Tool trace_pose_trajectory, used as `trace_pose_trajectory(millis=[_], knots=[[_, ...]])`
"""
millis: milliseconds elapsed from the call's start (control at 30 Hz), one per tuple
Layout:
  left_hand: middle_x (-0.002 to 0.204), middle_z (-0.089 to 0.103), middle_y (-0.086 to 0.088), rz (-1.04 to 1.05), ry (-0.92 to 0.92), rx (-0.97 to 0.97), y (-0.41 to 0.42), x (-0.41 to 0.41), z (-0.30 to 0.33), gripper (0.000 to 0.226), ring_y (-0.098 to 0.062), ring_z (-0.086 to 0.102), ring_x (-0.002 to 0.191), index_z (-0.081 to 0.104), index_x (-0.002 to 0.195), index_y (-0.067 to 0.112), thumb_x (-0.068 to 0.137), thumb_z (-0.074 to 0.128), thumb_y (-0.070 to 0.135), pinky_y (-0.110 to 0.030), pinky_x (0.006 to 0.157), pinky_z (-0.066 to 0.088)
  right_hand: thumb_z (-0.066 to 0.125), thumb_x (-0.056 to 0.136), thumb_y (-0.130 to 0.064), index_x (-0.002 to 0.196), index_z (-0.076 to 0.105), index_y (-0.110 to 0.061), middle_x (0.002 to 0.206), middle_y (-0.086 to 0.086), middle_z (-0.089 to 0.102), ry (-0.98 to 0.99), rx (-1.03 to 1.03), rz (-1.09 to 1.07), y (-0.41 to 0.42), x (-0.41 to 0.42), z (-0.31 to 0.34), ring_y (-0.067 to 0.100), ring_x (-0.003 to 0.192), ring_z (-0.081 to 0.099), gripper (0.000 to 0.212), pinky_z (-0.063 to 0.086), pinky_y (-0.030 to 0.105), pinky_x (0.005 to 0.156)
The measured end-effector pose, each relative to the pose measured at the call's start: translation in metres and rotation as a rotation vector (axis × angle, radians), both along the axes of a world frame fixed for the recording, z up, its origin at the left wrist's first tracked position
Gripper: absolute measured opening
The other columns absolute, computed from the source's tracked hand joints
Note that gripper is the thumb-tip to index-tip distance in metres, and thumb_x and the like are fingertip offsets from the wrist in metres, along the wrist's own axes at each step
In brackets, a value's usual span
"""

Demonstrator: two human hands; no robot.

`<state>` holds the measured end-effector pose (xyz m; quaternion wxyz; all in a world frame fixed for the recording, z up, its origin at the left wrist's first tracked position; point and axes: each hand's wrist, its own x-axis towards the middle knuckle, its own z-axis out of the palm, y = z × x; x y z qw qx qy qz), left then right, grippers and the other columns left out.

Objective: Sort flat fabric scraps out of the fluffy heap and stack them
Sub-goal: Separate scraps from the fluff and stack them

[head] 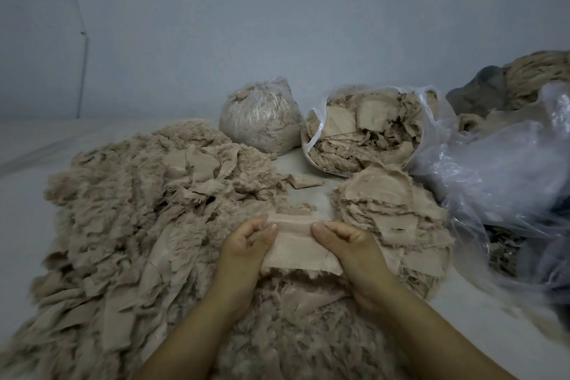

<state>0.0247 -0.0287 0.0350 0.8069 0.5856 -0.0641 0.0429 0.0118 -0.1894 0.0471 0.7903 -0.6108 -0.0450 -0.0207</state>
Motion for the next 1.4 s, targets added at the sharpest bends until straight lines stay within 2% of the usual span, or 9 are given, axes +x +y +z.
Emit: trace_pose_trajectory(millis=[200,333,467,567,667,800,967,1167,1400], knots=[[0.057,0.059,0.005,0.056,-0.091,0.301,0.004,0.004,-0.006,0.011,-0.006,0.05,0.048,0.062,0.086,0.013,0.093,0.055,0.01,-0.017,0.046,0.042,0.062,0.087,-0.036,0.092,0.068,-0.013,0.067,0.009,0.063,-0.011,0.141,-0.415,-0.031,0.021,0.013,0.017,0.051,0.058,0.024,0.048,0.021,0.043],[0.086,0.061,0.018,-0.173,-0.203,0.794,0.003,0.002,-0.013,0.013,0.007,0.056,0.077,0.065,0.091,0.032,0.08,0.073,0.032,-0.005,0.07,0.042,0.048,0.099,-0.03,0.128,0.046,-0.003,0.065,0.009,0.063,0.095,0.103,-0.384,-0.027,0.027,-0.008,0.012,0.044,0.057,0.04,0.049,0.023,0.041],[0.1,0.053,0.029,-0.307,-0.439,1.246,0.003,-0.001,-0.023,0.044,0.012,0.046,0.091,0.062,0.114,0.032,0.077,0.067,0.055,0.004,0.077,0.028,0.047,0.1,-0.023,0.131,0.036,-0.023,0.058,0.002,0.061,-0.004,-0.036,-0.487,-0.023,0.027,-0.019,0.011,0.043,0.056,0.033,0.049,0.026,0.044],[0.081,0.058,0.032,-0.271,-0.377,1.086,0.002,-0.003,-0.021,0.004,0.015,0.051,0.083,0.061,0.084,0.037,0.087,0.064,0.037,-0.004,0.069,0.034,0.05,0.098,-0.017,0.121,0.052,-0.026,0.068,0.002,0.061,-0.043,-0.226,-0.434,-0.022,0.023,-0.024,0.008,0.049,0.056,0.024,0.05,0.03,0.051],[0.076,0.059,0.024,-0.245,-0.312,0.962,0.003,-0.002,-0.02,0.013,0.009,0.054,0.076,0.058,0.076,0.038,0.086,0.066,0.034,-0.014,0.069,0.038,0.052,0.097,-0.013,0.108,0.065,-0.022,0.094,-0.002,0.067,-0.044,-0.362,-0.385,-0.021,0.022,-0.026,0.009,0.078,0.063,0.02,0.051,0.024,0.069],[0.069,0.053,0.019,-0.222,-0.281,0.746,0.003,-0.003,-0.012,0.01,0.0,0.049,0.068,0.06,0.073,0.03,0.079,0.062,0.038,-0.016,0.064,0.037,0.056,0.088,-0.042,0.083,0.075,-0.022,0.081,-0.016,0.072,-0.1,-0.28,-0.226,-0.019,0.017,-0.02,-0.005,0.075,0.065,0.028,0.045,0.005,0.06],[0.076,0.06,-0.008,-0.196,-0.255,0.525,0.006,-0.003,-0.006,0.034,-0.013,0.056,0.072,0.063,0.086,0.002,0.087,0.062,0.036,-0.024,0.067,0.044,0.076,0.075,-0.044,0.081,0.072,-0.015,0.077,0.008,0.069,-0.068,-0.199,0.212,-0.01,0.008,-0.021,0.019,0.072,0.064,0.03,0.053,0.028,0.068],[0.065,0.053,-0.006,-0.043,-0.168,0.431,0.014,0.003,-0.002,0.026,-0.015,0.047,0.06,0.062,0.08,-0.003,0.093,0.054,0.018,-0.022,0.054,0.037,0.059,0.091,-0.011,0.067,0.061,-0.016,0.056,0.002,0.054,-0.087,-0.014,-0.133,-0.017,0.016,-0.012,0.011,0.049,0.049,0.025,0.044,0.021,0.046],[0.064,0.055,0.009,-0.121,-0.195,0.495,0.007,0.0,-0.003,0.024,-0.001,0.048,0.058,0.061,0.074,0.01,0.095,0.05,0.011,-0.012,0.056,0.04,0.061,0.085,-0.023,0.081,0.06,-0.009,0.087,0.011,0.067,0.054,0.081,0.191,-0.001,0.006,-0.015,0.023,0.085,0.065,0.015,0.057,0.035,0.078]])
